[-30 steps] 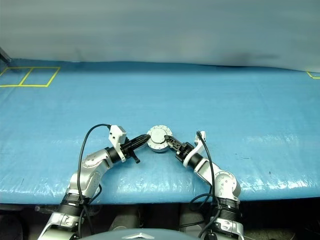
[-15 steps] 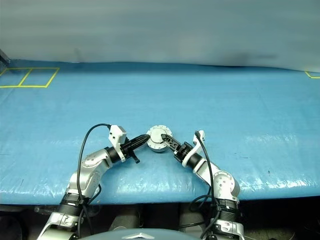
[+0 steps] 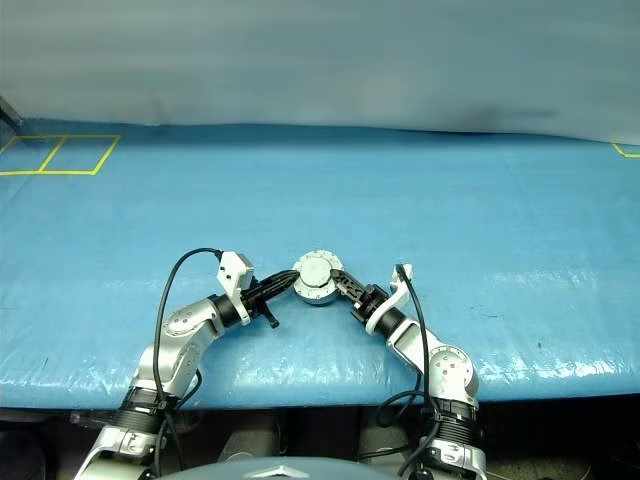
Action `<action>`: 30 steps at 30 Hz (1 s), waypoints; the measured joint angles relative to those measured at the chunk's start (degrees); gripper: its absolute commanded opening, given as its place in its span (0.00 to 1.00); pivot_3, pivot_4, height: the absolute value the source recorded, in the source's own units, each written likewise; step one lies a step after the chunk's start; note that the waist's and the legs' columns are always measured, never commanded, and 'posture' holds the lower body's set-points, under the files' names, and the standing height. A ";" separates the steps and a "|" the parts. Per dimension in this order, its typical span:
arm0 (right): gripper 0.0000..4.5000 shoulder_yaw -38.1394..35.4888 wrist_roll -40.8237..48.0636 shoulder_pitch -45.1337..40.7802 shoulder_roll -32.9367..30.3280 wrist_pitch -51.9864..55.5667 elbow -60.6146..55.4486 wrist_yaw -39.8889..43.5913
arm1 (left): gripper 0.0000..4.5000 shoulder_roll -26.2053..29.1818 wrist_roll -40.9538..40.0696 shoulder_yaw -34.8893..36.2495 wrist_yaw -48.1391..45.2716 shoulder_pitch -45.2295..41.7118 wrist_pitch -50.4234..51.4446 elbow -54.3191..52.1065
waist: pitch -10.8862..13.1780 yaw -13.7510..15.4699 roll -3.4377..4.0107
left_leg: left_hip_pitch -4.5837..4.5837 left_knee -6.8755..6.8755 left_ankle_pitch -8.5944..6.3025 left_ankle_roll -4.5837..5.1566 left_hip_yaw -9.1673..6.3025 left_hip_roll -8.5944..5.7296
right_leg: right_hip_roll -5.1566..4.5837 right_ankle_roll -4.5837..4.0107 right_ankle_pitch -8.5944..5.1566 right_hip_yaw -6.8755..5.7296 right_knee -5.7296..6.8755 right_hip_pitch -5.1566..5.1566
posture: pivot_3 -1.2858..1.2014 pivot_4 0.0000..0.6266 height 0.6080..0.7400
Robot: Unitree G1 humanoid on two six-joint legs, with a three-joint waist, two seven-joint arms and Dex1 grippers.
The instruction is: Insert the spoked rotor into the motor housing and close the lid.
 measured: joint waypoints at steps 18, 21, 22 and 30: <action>0.41 -0.40 2.33 -0.01 0.38 -0.23 0.19 -3.16 | 0.00 -0.02 0.24 -0.05 0.16 0.46 -0.04 -0.01 | -0.12 0.03 0.03 | 0.06 0.03 -0.01 0.00 -0.02 0.00 | -0.01 0.00 0.00 -0.01 -0.05 -0.05 | 0.52 0.24 1.00; 0.37 -0.12 2.20 0.01 0.36 -0.29 0.02 -3.41 | 0.00 0.01 0.24 -0.04 0.19 0.55 -0.07 -0.01 | -0.14 0.01 0.07 | 0.06 0.01 -0.01 0.00 -0.01 0.00 | -0.01 0.00 0.00 -0.01 -0.06 -0.04 | 0.52 0.24 1.00; 0.33 -0.04 2.12 0.00 0.36 -0.41 0.02 -3.53 | 0.00 0.01 0.24 -0.03 0.23 0.58 -0.07 -0.01 | -0.16 0.01 0.08 | 0.06 0.01 -0.01 0.00 -0.02 0.00 | -0.01 0.00 0.00 -0.01 -0.06 -0.04 | 0.52 0.24 1.00; 0.28 -0.50 4.43 -0.19 0.53 -0.54 0.31 -4.09 | 0.00 -4.89 -5.20 4.20 2.17 1.37 2.47 0.20 | -0.28 0.01 0.04 | -0.08 0.04 -0.01 0.00 -0.04 0.02 | -0.02 0.00 0.00 -0.01 -0.07 -0.03 | 0.52 0.24 1.00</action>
